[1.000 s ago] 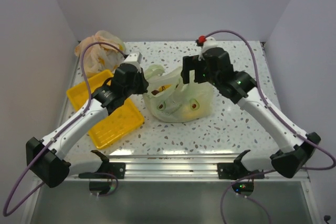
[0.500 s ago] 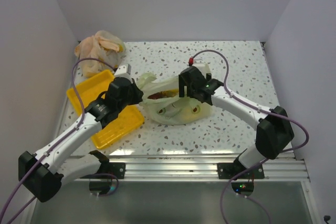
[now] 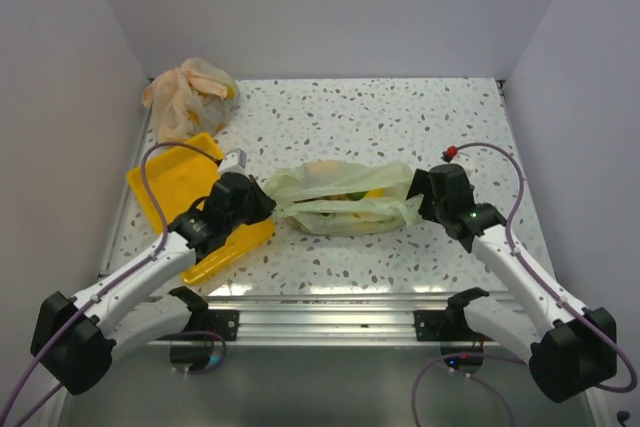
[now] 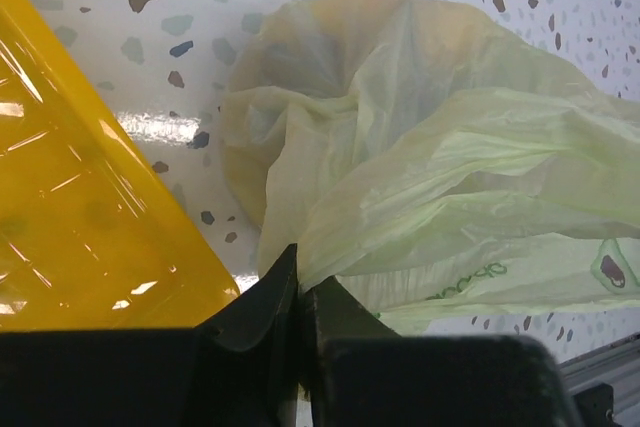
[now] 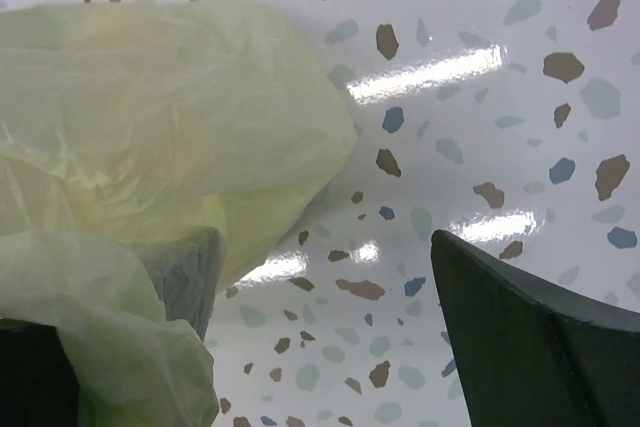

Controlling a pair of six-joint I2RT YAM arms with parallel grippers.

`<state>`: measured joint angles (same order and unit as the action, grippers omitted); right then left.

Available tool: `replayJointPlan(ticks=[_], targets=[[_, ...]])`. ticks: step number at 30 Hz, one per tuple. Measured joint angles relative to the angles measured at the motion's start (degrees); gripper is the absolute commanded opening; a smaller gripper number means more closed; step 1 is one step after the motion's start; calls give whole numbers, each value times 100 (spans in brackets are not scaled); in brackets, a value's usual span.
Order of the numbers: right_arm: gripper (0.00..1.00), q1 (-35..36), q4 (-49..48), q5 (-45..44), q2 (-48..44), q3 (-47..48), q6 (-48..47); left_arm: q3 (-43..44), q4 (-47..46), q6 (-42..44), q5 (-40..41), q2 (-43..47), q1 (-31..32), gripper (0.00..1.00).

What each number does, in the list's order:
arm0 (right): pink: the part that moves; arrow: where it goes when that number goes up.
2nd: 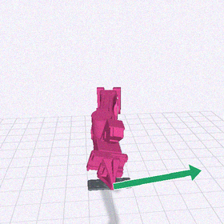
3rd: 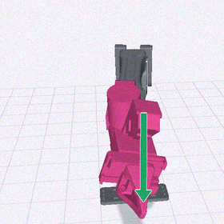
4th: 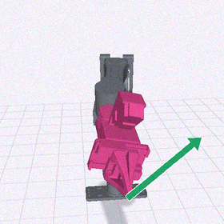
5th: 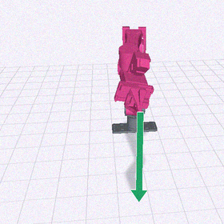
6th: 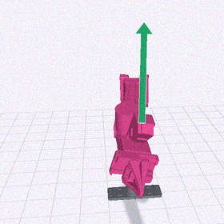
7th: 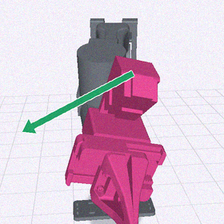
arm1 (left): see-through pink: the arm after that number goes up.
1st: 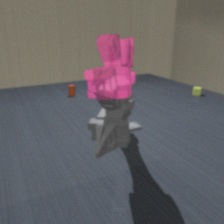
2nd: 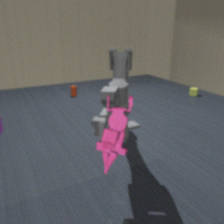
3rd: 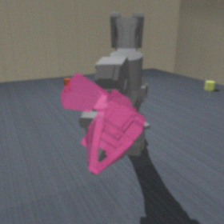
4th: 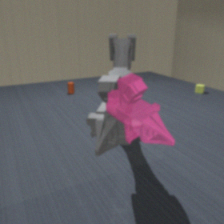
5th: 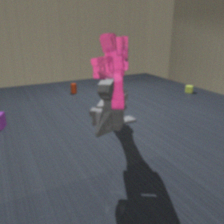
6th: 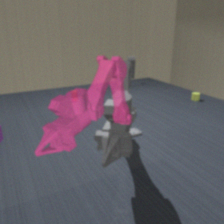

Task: Untie the knot of the plastic bag and take out the fruit

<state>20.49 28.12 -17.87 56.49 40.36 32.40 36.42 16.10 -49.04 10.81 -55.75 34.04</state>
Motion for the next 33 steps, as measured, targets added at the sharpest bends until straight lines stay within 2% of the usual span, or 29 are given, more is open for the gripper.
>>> replayJointPlan(ticks=[1,3,4,7,15,23,28,33], targets=[[93,-31,72,116,-26,-55,-9,-2,-17,7,-26,-35,0,29],[98,-96,190,273,0,-68,-105,2,-24,109,-17,-66,-11,49],[99,-114,216,326,0,-63,-157,20,2,173,-13,-68,-24,70],[99,-146,516,570,-2,157,-437,256,190,361,-22,-68,-28,99],[99,-144,861,992,96,1427,-1027,1954,1014,837,-26,-197,101,100],[99,-142,1060,1143,411,1537,-1241,3801,2411,1408,960,-1366,1502,100],[99,-131,1152,1163,468,1537,-1327,4393,2903,1941,1508,-1991,1851,100],[99,-131,1152,1189,463,1537,-1344,4562,2896,2509,1788,-2459,1963,100]])
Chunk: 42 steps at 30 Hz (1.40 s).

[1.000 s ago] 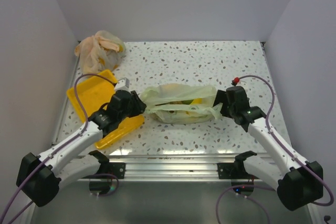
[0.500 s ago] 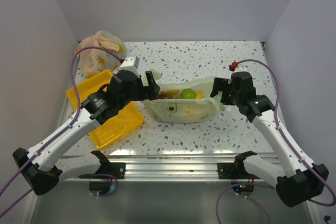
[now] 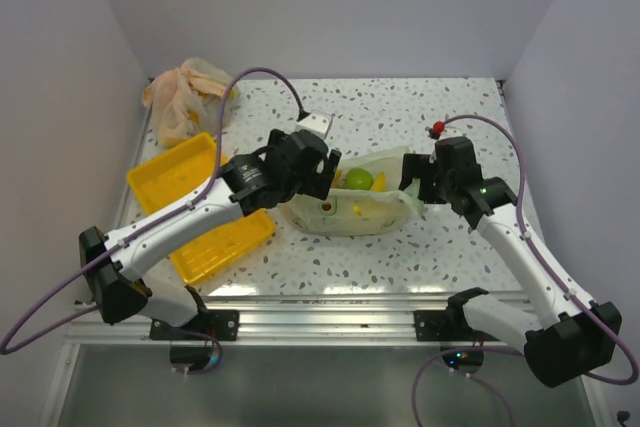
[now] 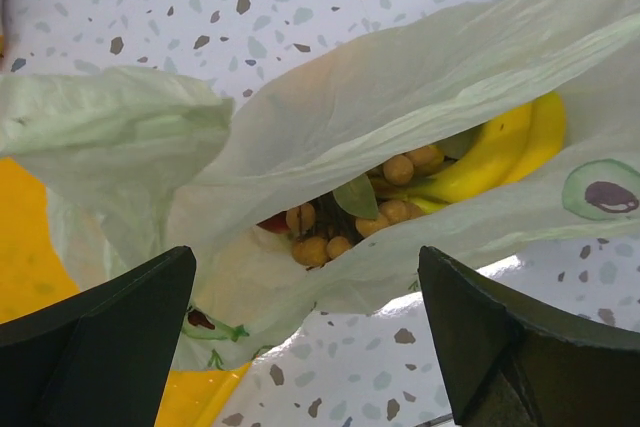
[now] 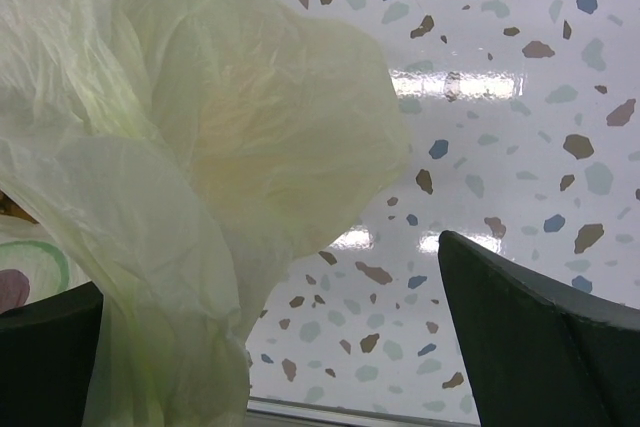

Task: Untie the knot of the plastic bag and take out the fruit

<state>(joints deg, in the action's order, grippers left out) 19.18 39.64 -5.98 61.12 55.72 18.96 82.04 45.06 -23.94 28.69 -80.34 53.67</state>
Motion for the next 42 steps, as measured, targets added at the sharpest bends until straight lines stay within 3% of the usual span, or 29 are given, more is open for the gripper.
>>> replayJointPlan(ticks=[4,10,20,23,24,28,29,31,32,35,36,42], targets=[[99,0,-7,26,-2,0,-4,-50,-87,98,221,-496,4,94],[99,4,-127,149,-46,-221,0,-820,-581,-256,570,-837,-125,91],[99,-4,-173,-199,-225,-933,380,-2682,-1641,-1086,83,-452,-1469,96],[99,-28,-203,-201,-225,-1032,450,-2870,-1851,-1187,-164,-282,-1558,86],[99,-31,-205,-201,-225,-1051,459,-2896,-1915,-1207,-254,-245,-1604,73],[85,-37,-306,-210,-225,-1060,457,-2859,-2076,-1224,-601,-175,-1812,44],[75,-39,-328,-214,-214,-1049,455,-2778,-2065,-1187,-704,-184,-1860,37],[61,-57,-341,-243,-109,-922,452,-2426,-2013,-1104,-916,-280,-1978,12],[46,-79,-361,-249,-17,-815,450,-2162,-2004,-1021,-1027,-361,-2046,3],[20,-208,-439,-249,326,-328,455,-1156,-1965,-791,-1460,-702,-2284,0],[16,-269,-455,-245,433,-118,439,-890,-1971,-745,-1606,-778,-2352,0],[11,-605,-739,-188,739,1036,457,352,-2090,-573,-2734,-892,-2833,0]])
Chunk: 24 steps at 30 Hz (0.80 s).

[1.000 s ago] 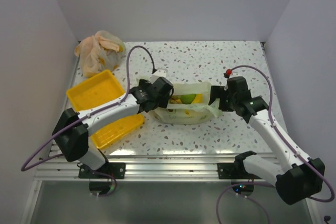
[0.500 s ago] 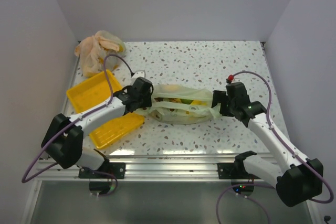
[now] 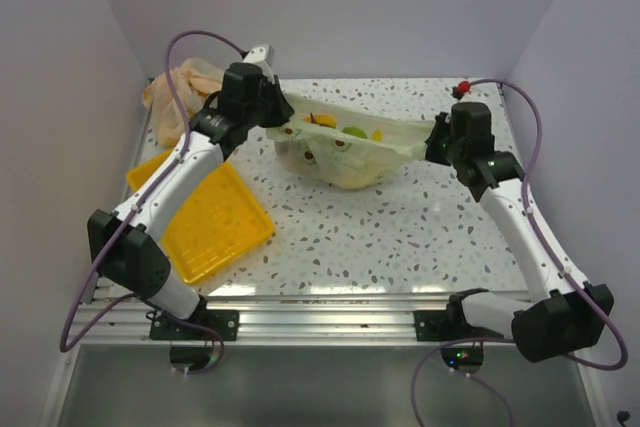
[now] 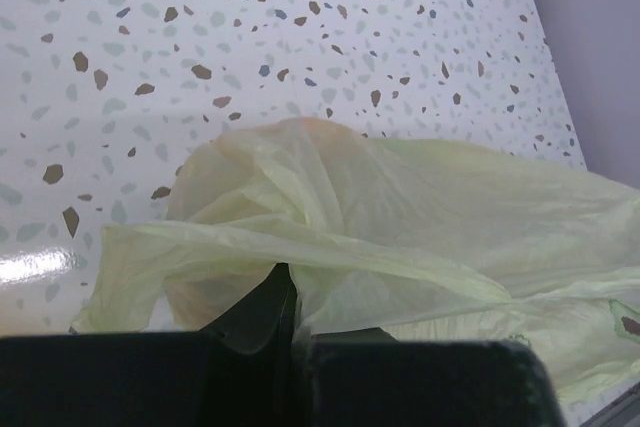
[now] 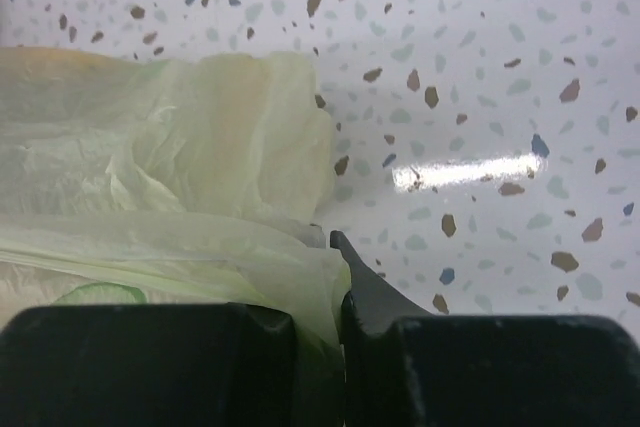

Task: Untie the knot of the plastic bag and take out the fruit

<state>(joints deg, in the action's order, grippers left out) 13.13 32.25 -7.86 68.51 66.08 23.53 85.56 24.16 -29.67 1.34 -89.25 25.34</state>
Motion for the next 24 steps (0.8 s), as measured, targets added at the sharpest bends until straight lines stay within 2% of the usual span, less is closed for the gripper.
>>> replayJointPlan(ticks=[4,7,9,10,11,14,15,17,24], targets=[[12,-90,-245,44,57,98,11,-39,-144,31,-389,2,-120,0],[17,-131,-413,118,83,-352,74,-693,-297,26,-597,9,-140,0],[26,-142,-426,195,85,-778,107,-1290,-385,0,-741,2,-151,0],[31,-151,-398,260,85,-975,109,-1615,-428,-39,-826,2,-162,0],[44,-157,-380,315,87,-1110,109,-1952,-518,-96,-916,0,-173,0],[72,-197,-341,533,85,-1390,59,-2667,-590,-232,-1115,2,-221,0],[88,-225,-341,621,81,-1401,20,-2789,-601,-258,-1147,2,-247,0],[97,-262,-378,787,4,-1397,-42,-2903,-616,-278,-1161,42,-284,0],[99,-269,-125,1231,-481,-800,-208,-2907,-745,-278,-994,732,-317,0]])
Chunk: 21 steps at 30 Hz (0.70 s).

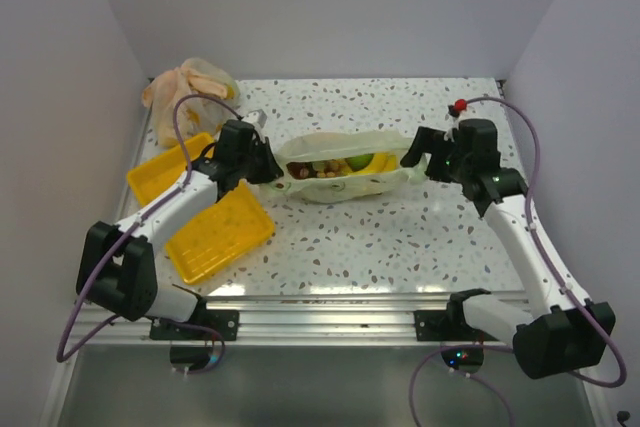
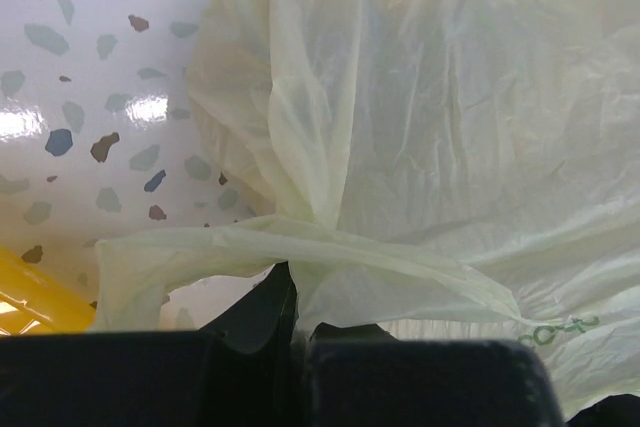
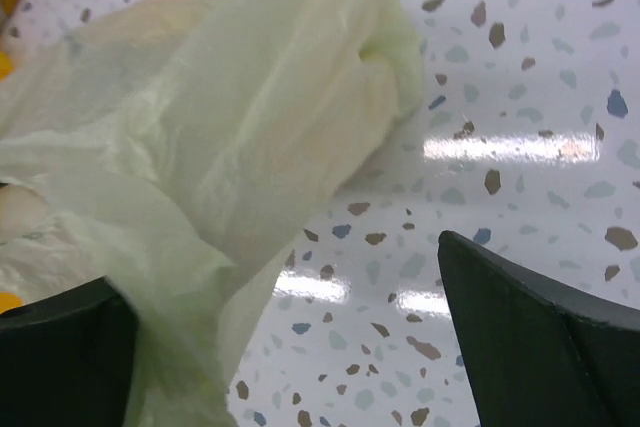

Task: Untie the knot of the plastic bag and take out the fruit

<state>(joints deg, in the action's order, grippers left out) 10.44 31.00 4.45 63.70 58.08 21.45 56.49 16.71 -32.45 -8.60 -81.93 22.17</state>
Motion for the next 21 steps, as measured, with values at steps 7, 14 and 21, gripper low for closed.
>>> replayJointPlan(ticks=[7,14,21], targets=[[99,-2,76,621,-352,826,-162,13,-48,4,188,306,2,0],[98,-2,92,1425,-332,1005,-188,17,-42,4,299,315,48,0],[86,85,730,1792,-50,2389,-730,76,-15,0,350,323,120,0]])
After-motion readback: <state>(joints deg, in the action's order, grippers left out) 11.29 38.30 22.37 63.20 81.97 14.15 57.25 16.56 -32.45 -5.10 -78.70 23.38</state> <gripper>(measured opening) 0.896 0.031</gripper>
